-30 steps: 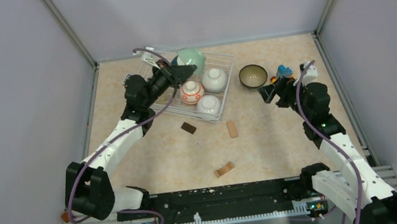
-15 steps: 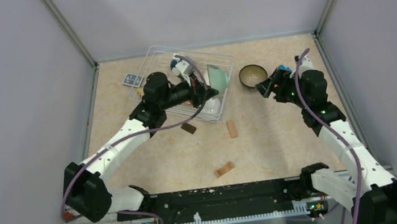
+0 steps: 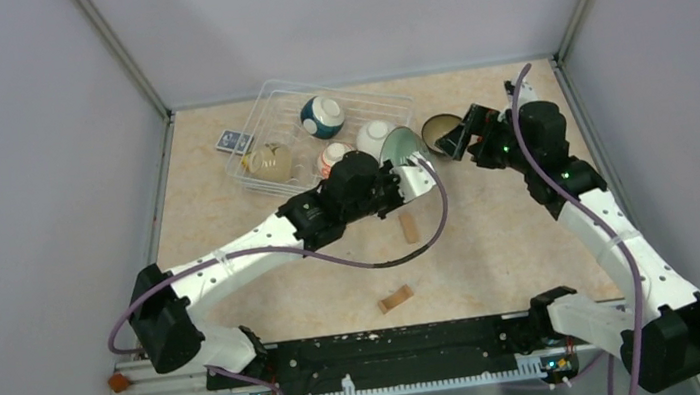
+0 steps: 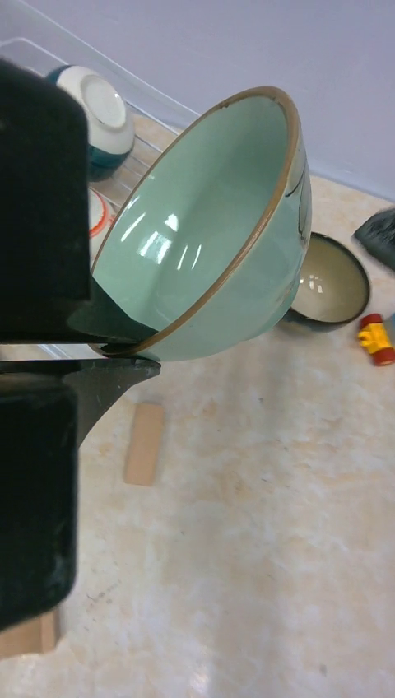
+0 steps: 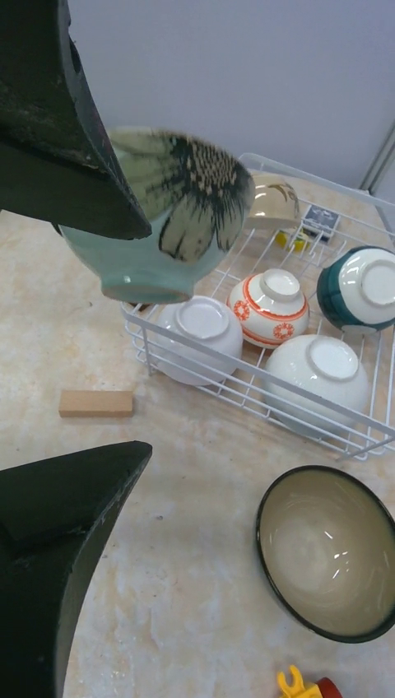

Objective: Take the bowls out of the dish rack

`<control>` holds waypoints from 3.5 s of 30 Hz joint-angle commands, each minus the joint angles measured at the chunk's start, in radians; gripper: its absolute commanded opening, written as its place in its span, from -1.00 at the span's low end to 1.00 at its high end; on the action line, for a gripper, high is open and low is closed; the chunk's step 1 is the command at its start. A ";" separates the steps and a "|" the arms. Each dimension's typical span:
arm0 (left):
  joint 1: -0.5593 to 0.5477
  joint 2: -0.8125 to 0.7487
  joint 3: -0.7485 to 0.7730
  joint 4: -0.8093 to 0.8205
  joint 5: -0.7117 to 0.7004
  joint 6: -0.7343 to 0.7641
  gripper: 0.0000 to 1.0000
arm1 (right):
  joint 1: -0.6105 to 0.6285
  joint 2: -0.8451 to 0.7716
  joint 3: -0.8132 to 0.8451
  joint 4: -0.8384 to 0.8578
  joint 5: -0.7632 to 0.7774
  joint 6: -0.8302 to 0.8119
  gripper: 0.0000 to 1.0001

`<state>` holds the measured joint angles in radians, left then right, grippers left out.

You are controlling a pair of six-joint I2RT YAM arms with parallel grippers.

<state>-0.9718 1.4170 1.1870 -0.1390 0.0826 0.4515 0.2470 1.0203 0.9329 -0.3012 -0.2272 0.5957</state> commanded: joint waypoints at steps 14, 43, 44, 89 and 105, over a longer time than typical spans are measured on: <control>-0.040 0.008 0.003 0.077 -0.096 0.160 -1.00 | 0.016 0.022 0.000 0.222 -0.283 0.199 0.85; -0.095 0.047 0.005 0.169 -0.197 0.237 -1.00 | 0.034 0.116 -0.062 0.174 -0.282 0.224 0.33; -0.096 0.048 0.004 0.170 -0.199 0.238 -1.00 | 0.034 0.113 -0.065 0.176 -0.280 0.227 0.19; 0.004 -0.248 -0.263 0.338 -0.476 -0.253 0.92 | -0.104 0.244 -0.349 0.478 -0.271 0.003 -0.15; 0.037 -0.315 -0.348 0.388 -0.497 -0.300 0.94 | -0.106 0.331 -0.335 0.400 -0.177 -0.093 0.48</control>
<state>-0.9409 1.1419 0.8570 0.1749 -0.3946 0.1741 0.1493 1.3384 0.5644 0.0860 -0.4351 0.5480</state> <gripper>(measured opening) 0.969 0.710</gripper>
